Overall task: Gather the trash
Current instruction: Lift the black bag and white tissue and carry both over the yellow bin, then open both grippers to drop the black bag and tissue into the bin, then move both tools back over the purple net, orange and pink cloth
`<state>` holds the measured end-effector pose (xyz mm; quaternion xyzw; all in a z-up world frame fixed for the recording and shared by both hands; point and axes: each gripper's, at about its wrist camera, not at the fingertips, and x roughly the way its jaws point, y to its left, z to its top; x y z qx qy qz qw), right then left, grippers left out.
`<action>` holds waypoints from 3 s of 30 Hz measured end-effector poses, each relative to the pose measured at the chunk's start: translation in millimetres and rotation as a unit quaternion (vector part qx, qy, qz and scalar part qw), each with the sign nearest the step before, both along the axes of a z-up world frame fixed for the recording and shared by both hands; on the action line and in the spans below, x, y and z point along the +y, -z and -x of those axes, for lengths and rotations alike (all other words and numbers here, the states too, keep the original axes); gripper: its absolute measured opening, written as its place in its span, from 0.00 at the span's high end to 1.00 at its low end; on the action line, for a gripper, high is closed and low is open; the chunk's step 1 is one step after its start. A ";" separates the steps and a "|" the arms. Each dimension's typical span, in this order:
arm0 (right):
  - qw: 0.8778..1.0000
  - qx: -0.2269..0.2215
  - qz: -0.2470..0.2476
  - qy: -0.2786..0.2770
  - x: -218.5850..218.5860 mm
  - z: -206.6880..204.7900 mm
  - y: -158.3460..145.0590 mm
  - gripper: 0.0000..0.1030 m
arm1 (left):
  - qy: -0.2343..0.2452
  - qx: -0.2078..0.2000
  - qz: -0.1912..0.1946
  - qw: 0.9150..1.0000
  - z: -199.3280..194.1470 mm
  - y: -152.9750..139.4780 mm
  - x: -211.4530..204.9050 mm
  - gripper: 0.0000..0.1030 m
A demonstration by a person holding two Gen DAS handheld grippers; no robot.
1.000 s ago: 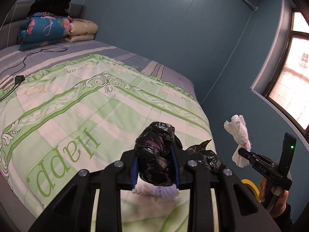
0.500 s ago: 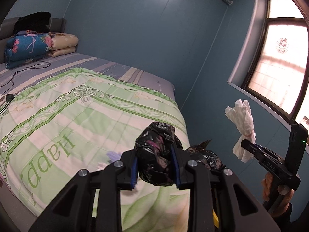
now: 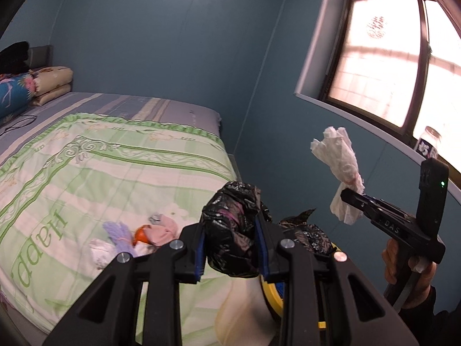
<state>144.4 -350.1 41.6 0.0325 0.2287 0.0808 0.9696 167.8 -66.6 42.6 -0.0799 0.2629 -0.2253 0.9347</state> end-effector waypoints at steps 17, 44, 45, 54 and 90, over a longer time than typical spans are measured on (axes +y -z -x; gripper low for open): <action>0.997 0.046 -0.031 0.051 -57.8 16.2 38.4 0.83 | 0.121 0.042 -0.038 0.991 -6.0 39.8 -104.6 0.75; 0.978 0.162 -0.118 0.054 -105.3 4.8 107.6 0.78 | 0.218 0.152 -0.072 0.961 -2.2 135.0 -182.7 0.68; 0.978 0.162 -0.120 0.055 -107.2 4.0 107.9 0.74 | 0.217 0.152 -0.073 0.961 -2.4 135.7 -183.7 0.67; 0.977 0.155 -0.129 0.072 -117.2 5.3 106.2 0.59 | 0.215 0.154 -0.057 0.963 2.7 136.1 -181.4 0.40; 0.990 0.117 -0.049 -0.070 21.7 -73.1 52.2 0.29 | -0.015 0.067 -0.039 0.997 -46.7 78.6 11.2 0.17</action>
